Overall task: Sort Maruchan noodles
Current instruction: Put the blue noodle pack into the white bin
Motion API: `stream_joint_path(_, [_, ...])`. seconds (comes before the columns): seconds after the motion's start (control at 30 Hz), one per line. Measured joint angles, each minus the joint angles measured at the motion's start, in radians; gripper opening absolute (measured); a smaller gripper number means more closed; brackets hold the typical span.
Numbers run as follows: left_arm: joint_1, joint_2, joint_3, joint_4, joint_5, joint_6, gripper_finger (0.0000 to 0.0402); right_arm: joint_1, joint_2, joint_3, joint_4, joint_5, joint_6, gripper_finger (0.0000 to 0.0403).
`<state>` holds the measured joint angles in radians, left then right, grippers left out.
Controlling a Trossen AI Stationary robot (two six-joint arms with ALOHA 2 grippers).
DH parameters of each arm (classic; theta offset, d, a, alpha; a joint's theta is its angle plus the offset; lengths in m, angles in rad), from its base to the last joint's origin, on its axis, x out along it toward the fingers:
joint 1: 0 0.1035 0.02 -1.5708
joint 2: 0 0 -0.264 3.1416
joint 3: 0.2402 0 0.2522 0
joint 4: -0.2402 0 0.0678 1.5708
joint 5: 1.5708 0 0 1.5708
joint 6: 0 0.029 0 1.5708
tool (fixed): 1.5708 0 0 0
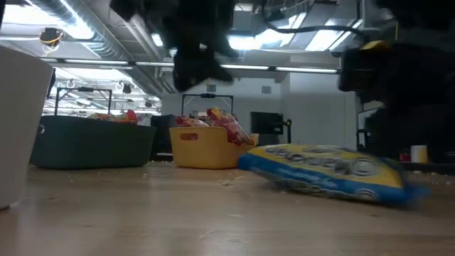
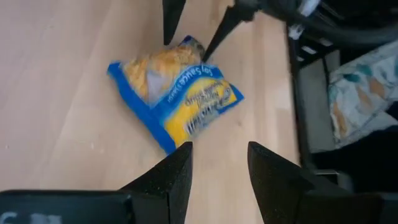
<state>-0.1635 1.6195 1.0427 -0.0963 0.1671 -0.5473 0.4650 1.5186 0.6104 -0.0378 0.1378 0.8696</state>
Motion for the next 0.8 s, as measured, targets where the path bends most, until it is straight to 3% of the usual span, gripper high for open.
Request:
stream_joint_path(0.27, [0.039,0.141,-0.001,0.087,0.027,-0.033,0.0173,-0.053,0.01,0.016,-0.012,0.009,-0.043,0.0241])
stream_joint_path(0.5, [0.083,0.222,0.001,0.175,0.028,-0.173,0.0217,-0.053,0.01,0.016,-0.011,0.036,-0.032,0.0241])
stream_joint_path(0.8, [0.083,0.341,0.0,0.308,0.107,-0.303,0.0252,-0.053,0.01,0.016,-0.004,0.097,-0.036,0.0241])
